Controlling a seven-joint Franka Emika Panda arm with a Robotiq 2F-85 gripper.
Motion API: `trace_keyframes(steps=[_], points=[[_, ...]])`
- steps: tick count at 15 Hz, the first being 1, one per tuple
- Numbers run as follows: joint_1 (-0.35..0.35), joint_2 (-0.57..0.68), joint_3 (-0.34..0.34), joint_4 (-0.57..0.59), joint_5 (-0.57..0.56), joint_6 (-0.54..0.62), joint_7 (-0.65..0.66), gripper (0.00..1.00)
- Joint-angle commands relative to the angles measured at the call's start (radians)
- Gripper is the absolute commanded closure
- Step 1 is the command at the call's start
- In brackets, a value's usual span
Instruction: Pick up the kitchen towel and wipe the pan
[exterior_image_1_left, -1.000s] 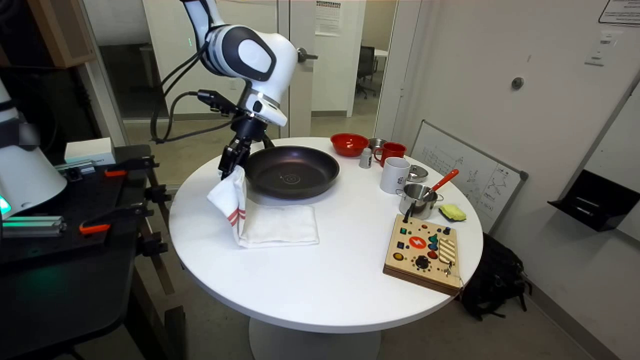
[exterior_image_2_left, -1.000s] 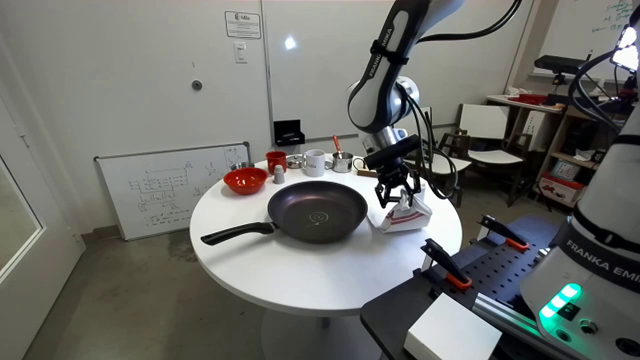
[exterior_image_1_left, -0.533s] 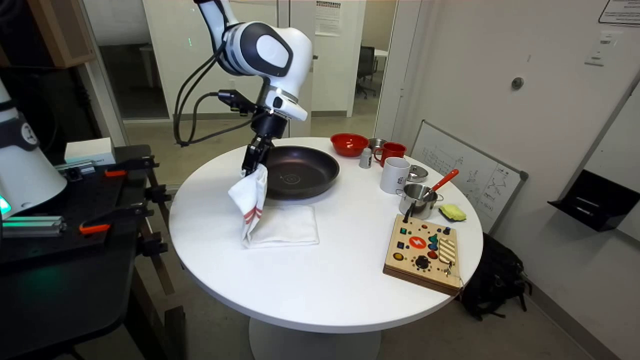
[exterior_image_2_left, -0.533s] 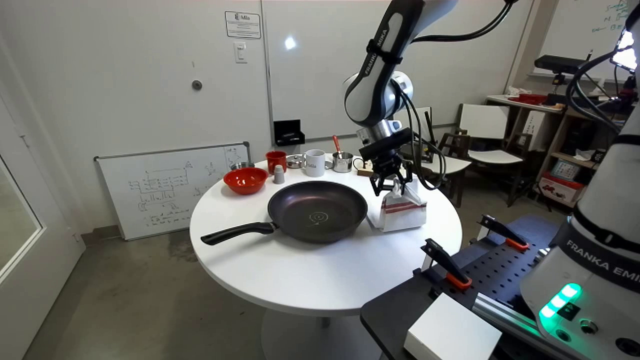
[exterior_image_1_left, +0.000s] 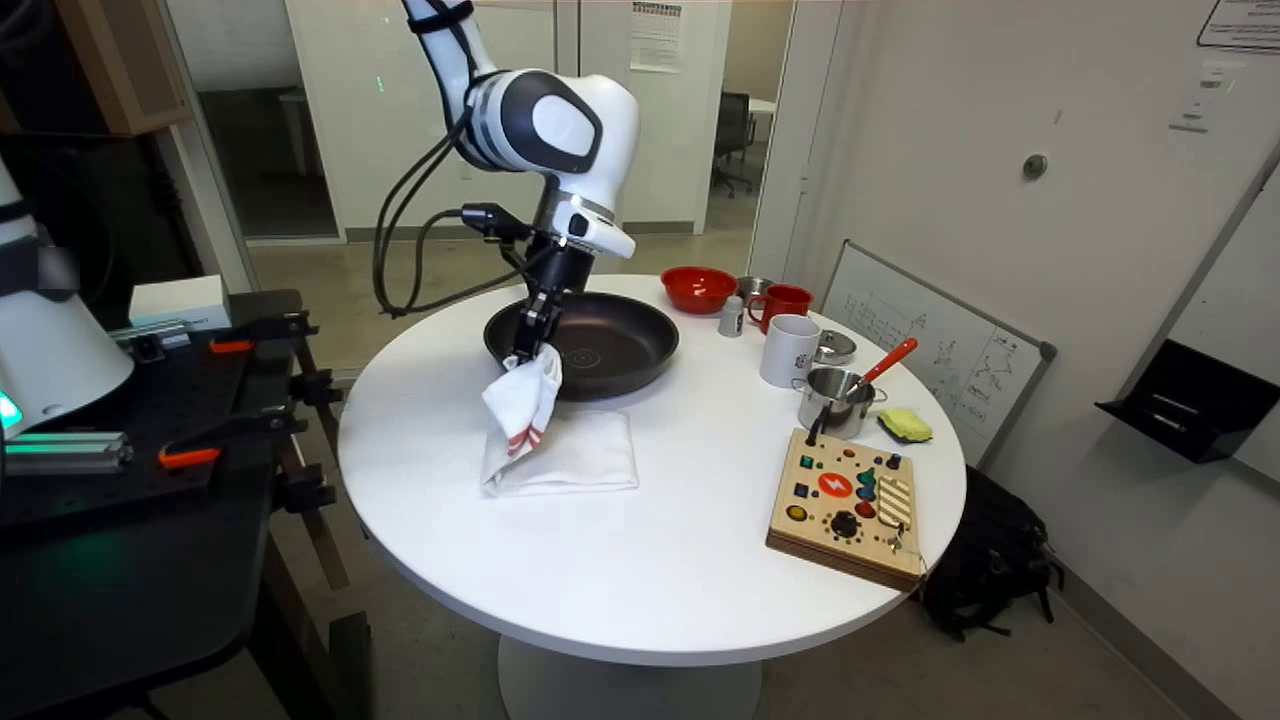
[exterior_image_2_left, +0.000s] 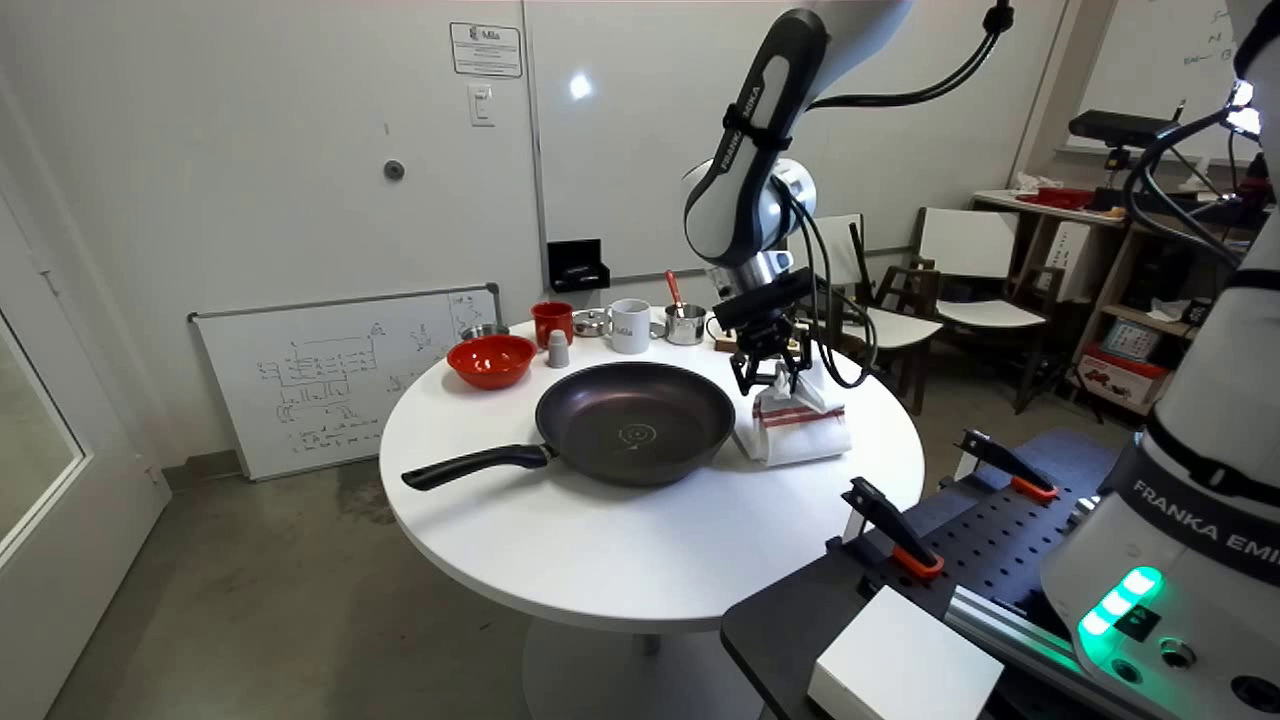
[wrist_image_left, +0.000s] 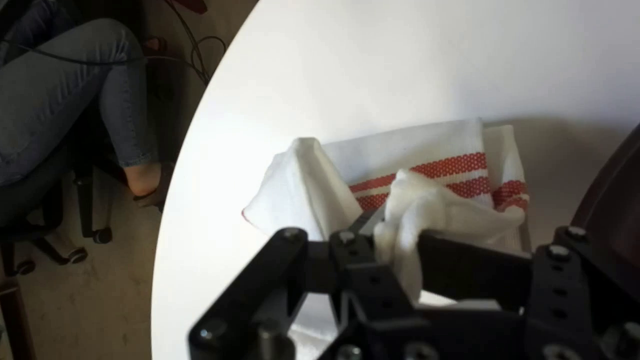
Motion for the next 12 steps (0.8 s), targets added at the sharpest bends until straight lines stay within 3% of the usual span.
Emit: trace_keyframes(steps=[1, 12], points=[[0.007, 0.043, -0.023, 0.047, -0.002, 0.032, -0.037, 0.99], [-0.022, 0.115, -0.036, 0.080, 0.045, 0.179, -0.147, 1.00]])
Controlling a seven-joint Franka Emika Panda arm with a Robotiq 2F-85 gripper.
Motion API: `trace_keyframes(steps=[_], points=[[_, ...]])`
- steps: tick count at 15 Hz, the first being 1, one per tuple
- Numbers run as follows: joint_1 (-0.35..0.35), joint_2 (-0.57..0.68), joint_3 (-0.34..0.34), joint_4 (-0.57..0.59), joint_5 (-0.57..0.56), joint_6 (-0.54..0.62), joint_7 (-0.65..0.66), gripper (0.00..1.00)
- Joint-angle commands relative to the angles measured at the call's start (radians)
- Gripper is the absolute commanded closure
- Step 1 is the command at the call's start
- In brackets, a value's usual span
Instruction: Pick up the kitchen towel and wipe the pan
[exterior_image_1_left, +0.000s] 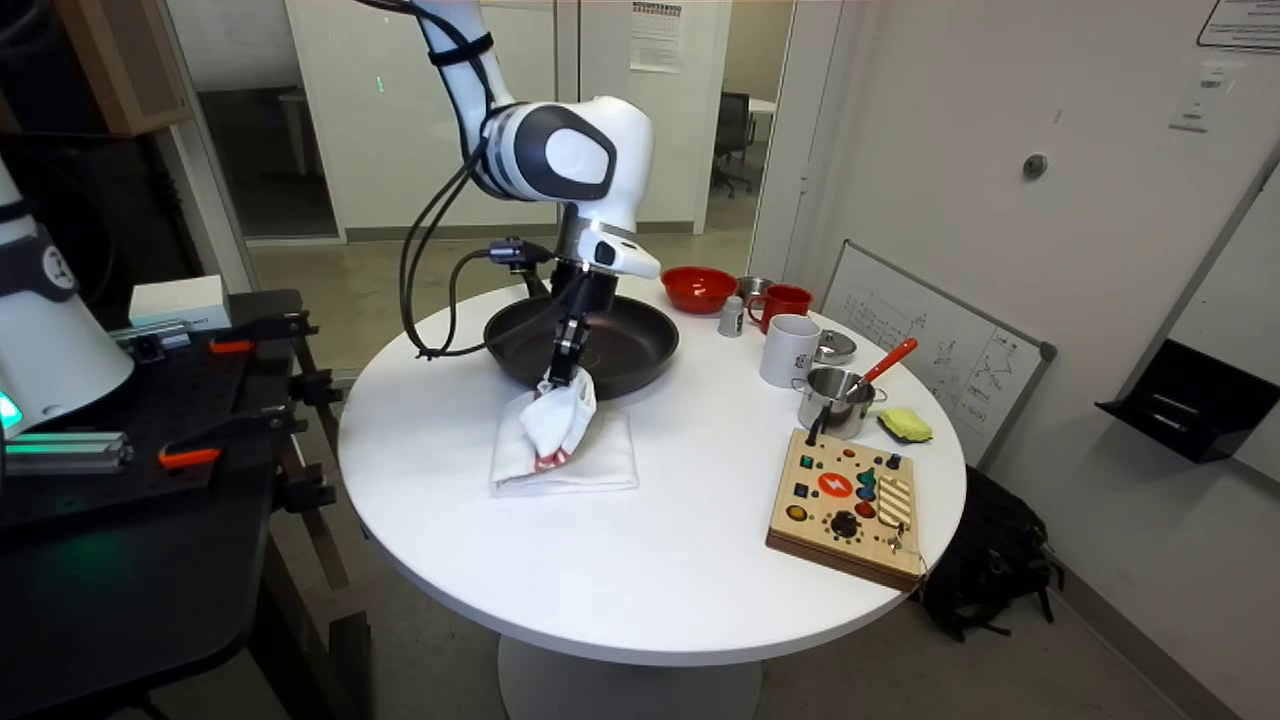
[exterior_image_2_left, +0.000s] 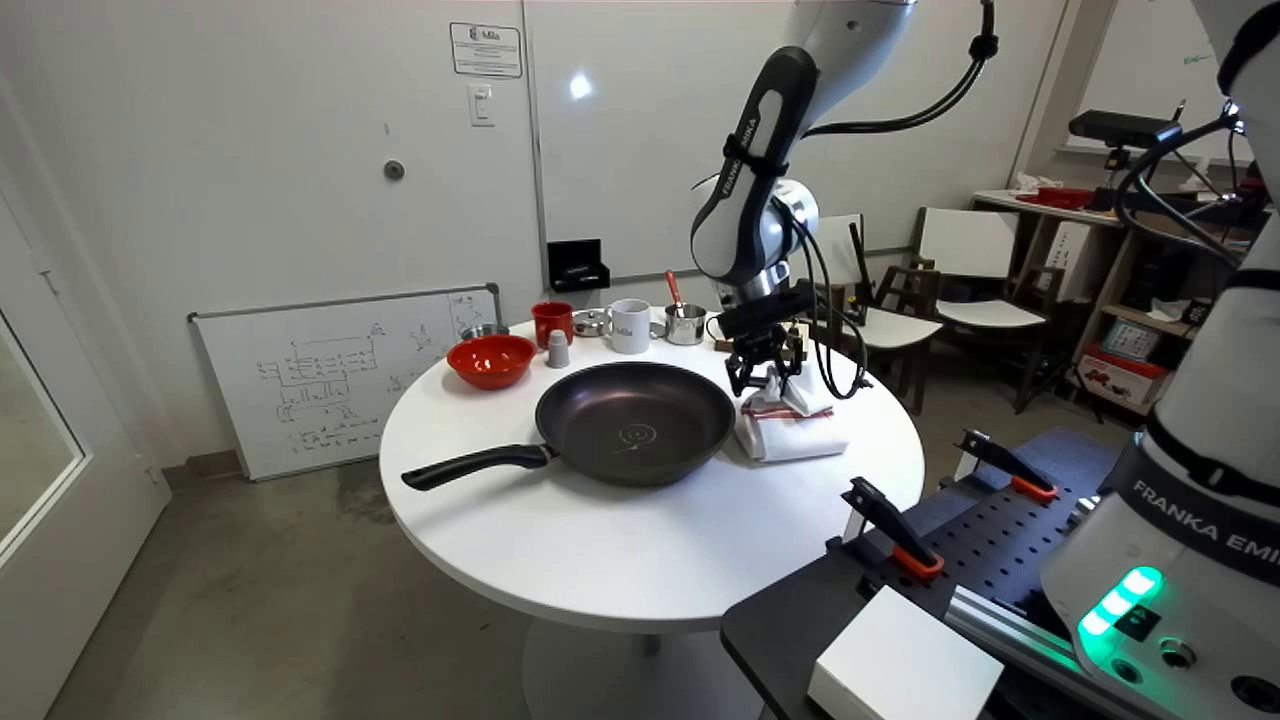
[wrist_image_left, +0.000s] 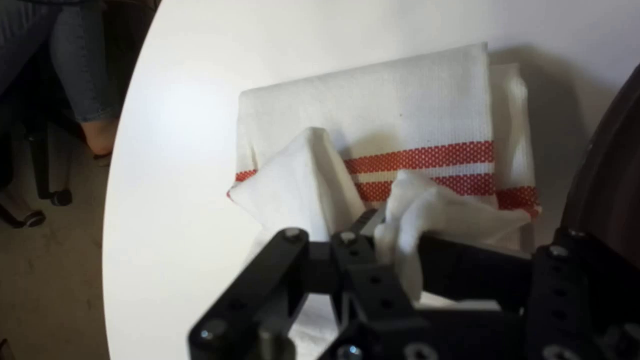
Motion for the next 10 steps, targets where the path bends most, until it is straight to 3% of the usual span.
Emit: trace_keyframes(steps=[1, 10], points=[[-0.009, 0.032, -0.005, 0.023, 0.039, 0.051, -0.068, 1.00], [-0.007, 0.055, -0.016, 0.022, 0.093, 0.136, -0.134, 1.00]])
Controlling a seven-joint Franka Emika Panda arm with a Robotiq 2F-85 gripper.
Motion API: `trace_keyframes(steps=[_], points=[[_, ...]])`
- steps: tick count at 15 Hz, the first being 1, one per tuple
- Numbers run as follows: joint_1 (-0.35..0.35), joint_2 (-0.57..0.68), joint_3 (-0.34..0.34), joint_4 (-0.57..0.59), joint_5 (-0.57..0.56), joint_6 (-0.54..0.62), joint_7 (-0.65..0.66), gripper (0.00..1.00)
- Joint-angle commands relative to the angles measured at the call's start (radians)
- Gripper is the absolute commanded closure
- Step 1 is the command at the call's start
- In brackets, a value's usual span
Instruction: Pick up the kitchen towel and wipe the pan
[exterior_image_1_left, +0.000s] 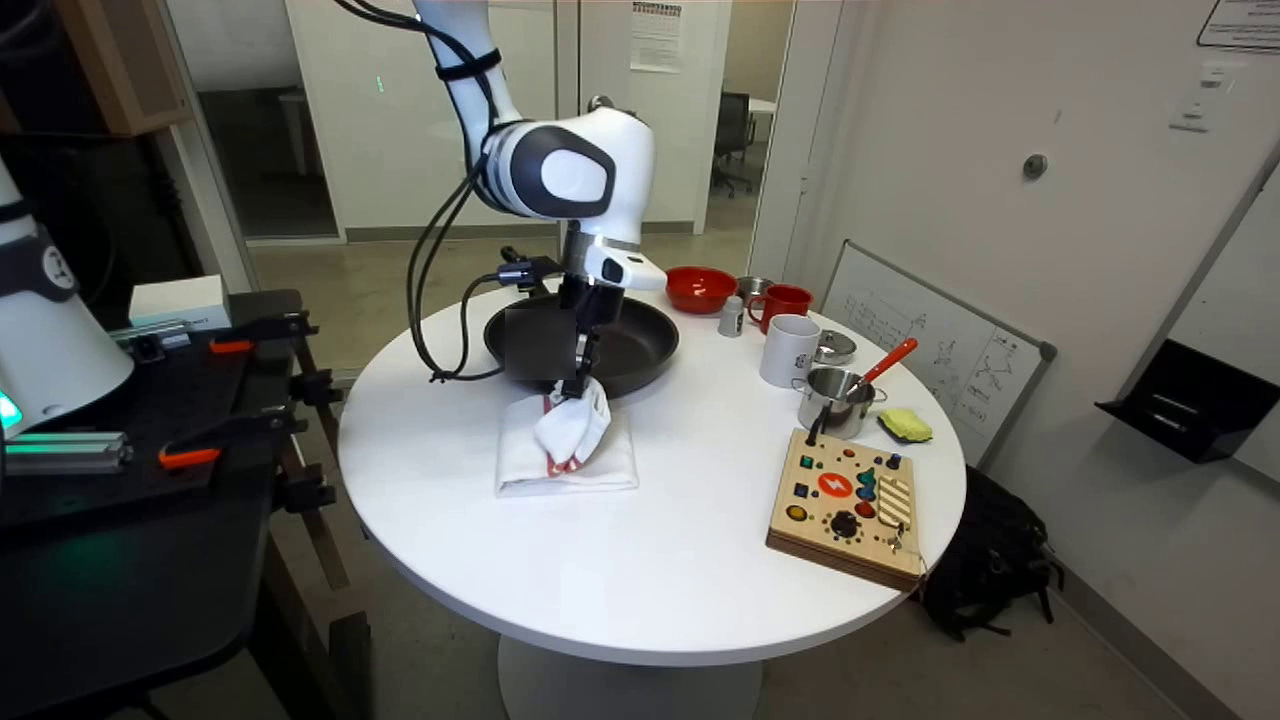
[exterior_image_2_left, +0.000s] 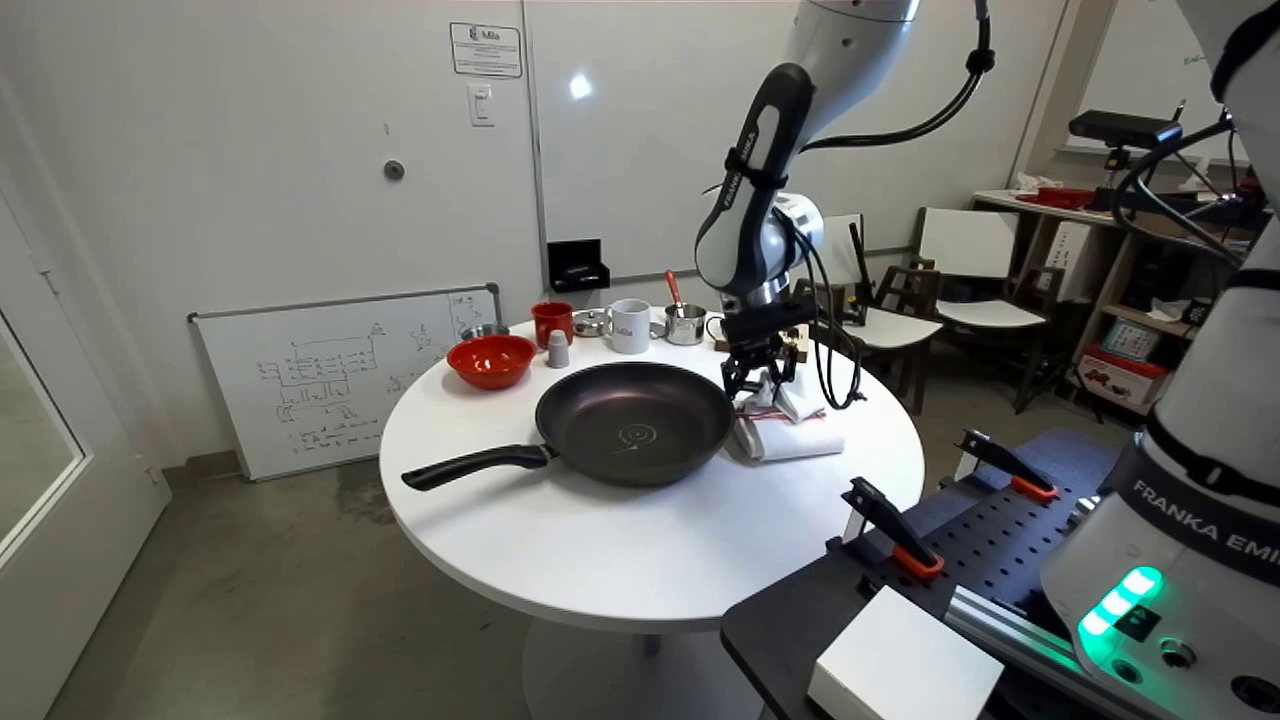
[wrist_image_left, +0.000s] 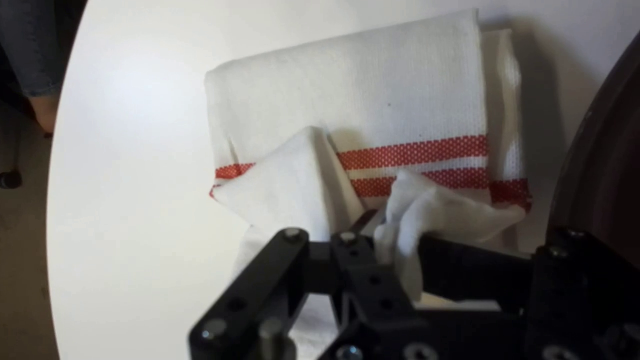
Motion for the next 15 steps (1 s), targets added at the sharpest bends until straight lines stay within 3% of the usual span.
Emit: trace_keyframes(steps=[1, 5, 7, 9, 15], points=[[0.012, 0.019, -0.017, 0.018, 0.037, 0.029, -0.043, 1.00], [0.020, 0.021, -0.029, 0.018, 0.037, 0.033, -0.041, 0.99], [0.023, 0.022, -0.034, 0.018, 0.036, 0.032, -0.040, 0.74], [0.025, 0.022, -0.037, 0.018, 0.035, 0.036, -0.038, 0.66], [0.027, 0.025, -0.041, 0.022, 0.035, 0.049, -0.039, 0.23]])
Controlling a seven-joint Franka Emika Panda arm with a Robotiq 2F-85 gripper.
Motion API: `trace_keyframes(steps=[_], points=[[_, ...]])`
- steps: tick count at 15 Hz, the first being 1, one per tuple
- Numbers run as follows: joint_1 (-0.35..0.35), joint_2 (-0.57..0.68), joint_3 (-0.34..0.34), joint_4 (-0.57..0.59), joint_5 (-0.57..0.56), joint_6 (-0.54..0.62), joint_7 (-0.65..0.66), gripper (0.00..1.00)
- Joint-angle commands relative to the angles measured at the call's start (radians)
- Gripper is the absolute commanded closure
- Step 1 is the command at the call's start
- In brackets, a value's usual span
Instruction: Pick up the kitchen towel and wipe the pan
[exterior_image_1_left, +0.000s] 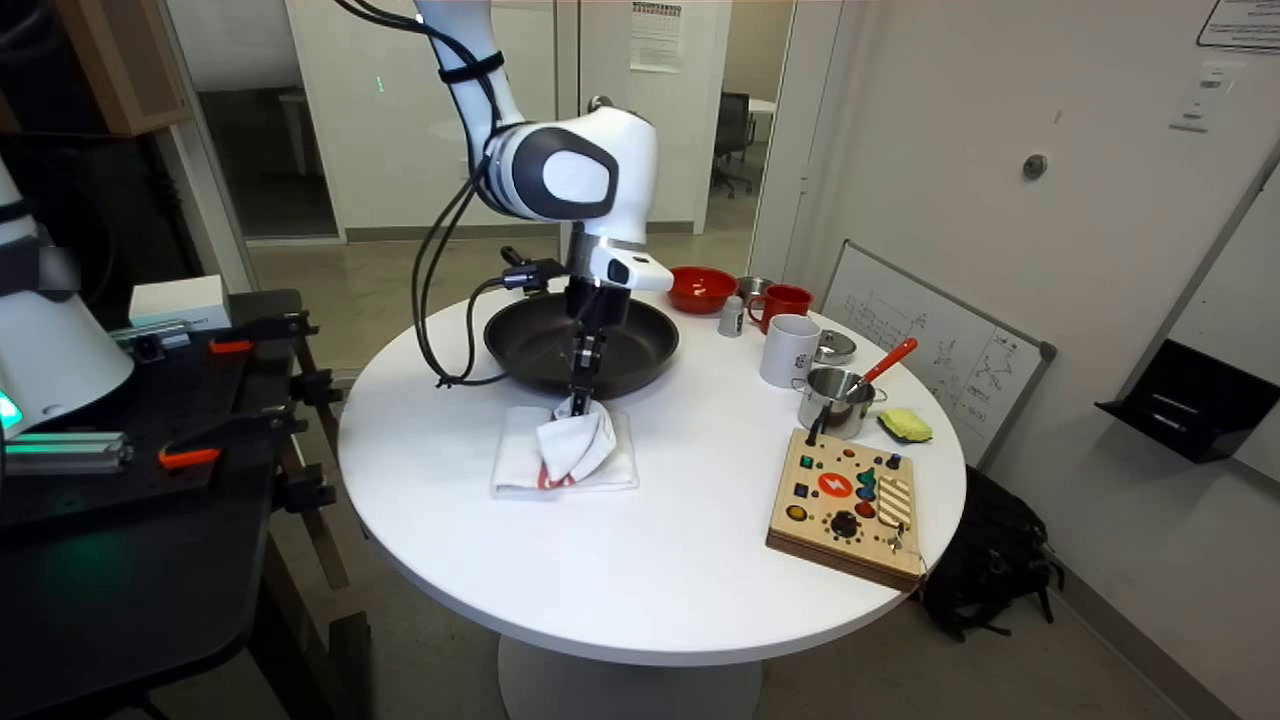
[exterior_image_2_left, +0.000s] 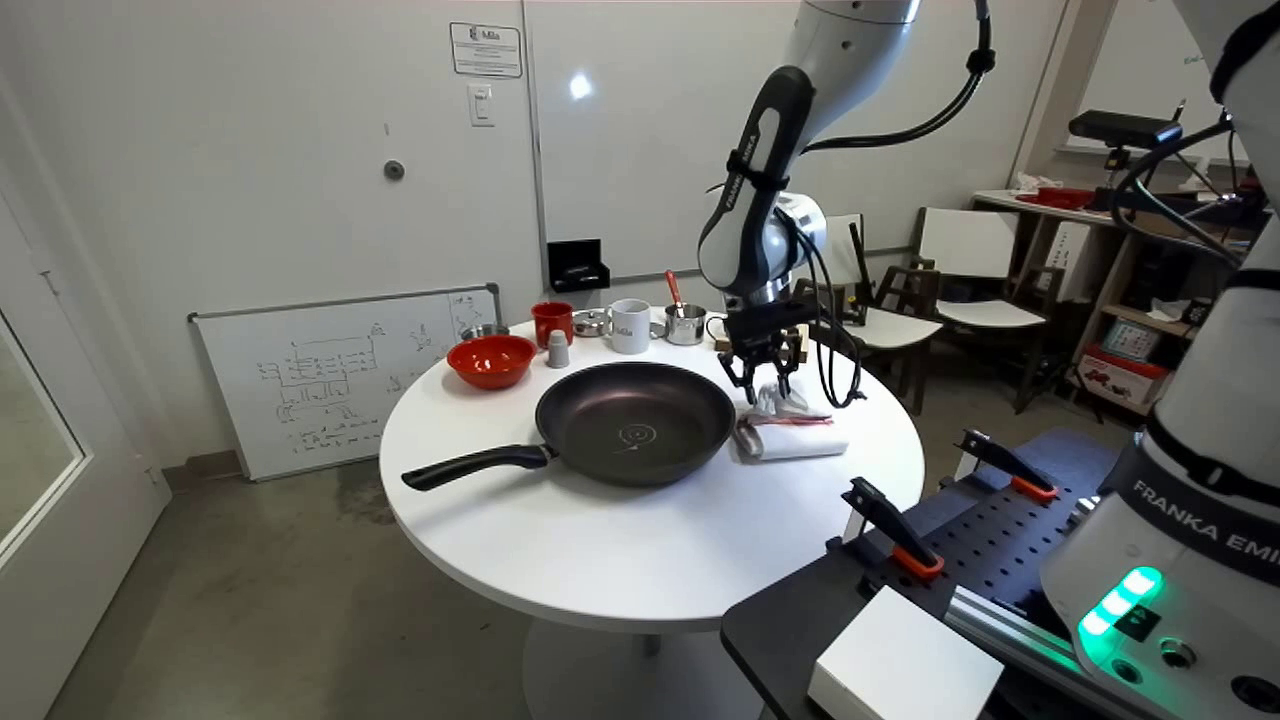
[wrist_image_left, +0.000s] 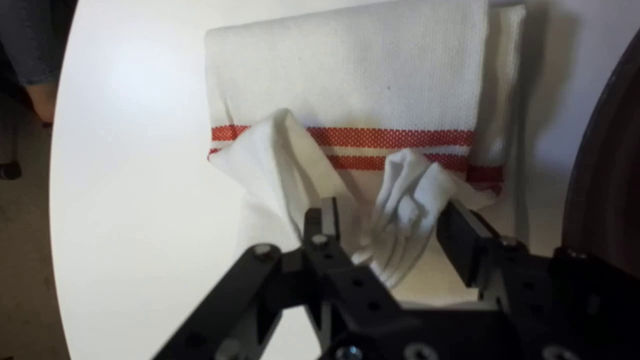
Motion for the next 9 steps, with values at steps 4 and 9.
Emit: trace_keyframes(steps=[4, 9], points=[[0.019, 0.022, -0.020, 0.015, 0.032, 0.034, -0.026, 0.00], [0.035, 0.029, -0.036, 0.015, 0.029, 0.045, -0.007, 0.00]])
